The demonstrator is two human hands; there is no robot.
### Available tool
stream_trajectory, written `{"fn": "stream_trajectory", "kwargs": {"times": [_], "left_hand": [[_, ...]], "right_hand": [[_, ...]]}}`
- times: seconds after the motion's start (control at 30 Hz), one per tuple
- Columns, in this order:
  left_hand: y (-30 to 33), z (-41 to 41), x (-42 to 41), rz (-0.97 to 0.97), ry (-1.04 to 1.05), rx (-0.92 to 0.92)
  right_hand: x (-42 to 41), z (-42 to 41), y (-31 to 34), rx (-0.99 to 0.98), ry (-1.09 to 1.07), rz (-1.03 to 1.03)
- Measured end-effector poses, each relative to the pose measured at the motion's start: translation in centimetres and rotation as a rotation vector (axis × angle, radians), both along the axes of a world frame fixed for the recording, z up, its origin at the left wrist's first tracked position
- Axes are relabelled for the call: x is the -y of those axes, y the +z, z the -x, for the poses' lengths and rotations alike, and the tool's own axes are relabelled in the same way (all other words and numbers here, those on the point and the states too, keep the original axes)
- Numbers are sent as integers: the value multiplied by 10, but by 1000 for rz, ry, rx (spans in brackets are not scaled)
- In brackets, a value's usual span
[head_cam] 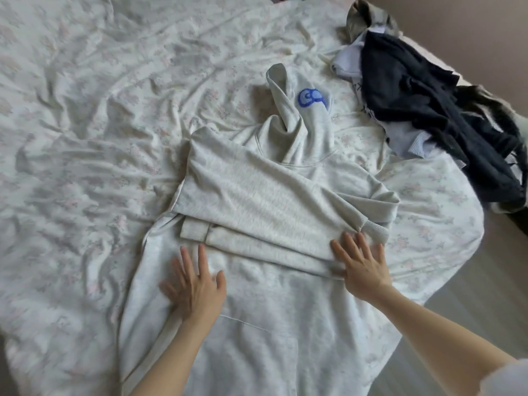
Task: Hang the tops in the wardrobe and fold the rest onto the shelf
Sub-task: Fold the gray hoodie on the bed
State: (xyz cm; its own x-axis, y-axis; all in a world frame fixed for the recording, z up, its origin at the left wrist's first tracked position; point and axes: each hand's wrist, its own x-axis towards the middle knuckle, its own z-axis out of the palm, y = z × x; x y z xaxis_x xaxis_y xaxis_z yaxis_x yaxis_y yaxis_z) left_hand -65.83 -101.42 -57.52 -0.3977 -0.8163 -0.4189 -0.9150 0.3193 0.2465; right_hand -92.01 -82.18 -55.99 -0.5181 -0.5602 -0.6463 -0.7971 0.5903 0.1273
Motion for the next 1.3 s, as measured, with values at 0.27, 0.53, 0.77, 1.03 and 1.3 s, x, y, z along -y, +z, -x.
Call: {"fn": "stream_trajectory", "kwargs": {"times": [0.27, 0.53, 0.77, 1.03, 1.3], "left_hand": [[1, 56, -3, -2, -303, 145], [34, 141, 57, 297, -134, -223], [19, 251, 151, 238, -220, -315], [8, 352, 190, -284, 195, -573], [15, 375, 191, -313, 211, -668]], "right_hand": [[43, 1, 21, 23, -133, 162], [131, 84, 27, 56, -287, 595], [211, 154, 4, 40, -350, 851], [274, 195, -8, 140, -375, 833], [271, 183, -19, 123, -355, 700]]}}
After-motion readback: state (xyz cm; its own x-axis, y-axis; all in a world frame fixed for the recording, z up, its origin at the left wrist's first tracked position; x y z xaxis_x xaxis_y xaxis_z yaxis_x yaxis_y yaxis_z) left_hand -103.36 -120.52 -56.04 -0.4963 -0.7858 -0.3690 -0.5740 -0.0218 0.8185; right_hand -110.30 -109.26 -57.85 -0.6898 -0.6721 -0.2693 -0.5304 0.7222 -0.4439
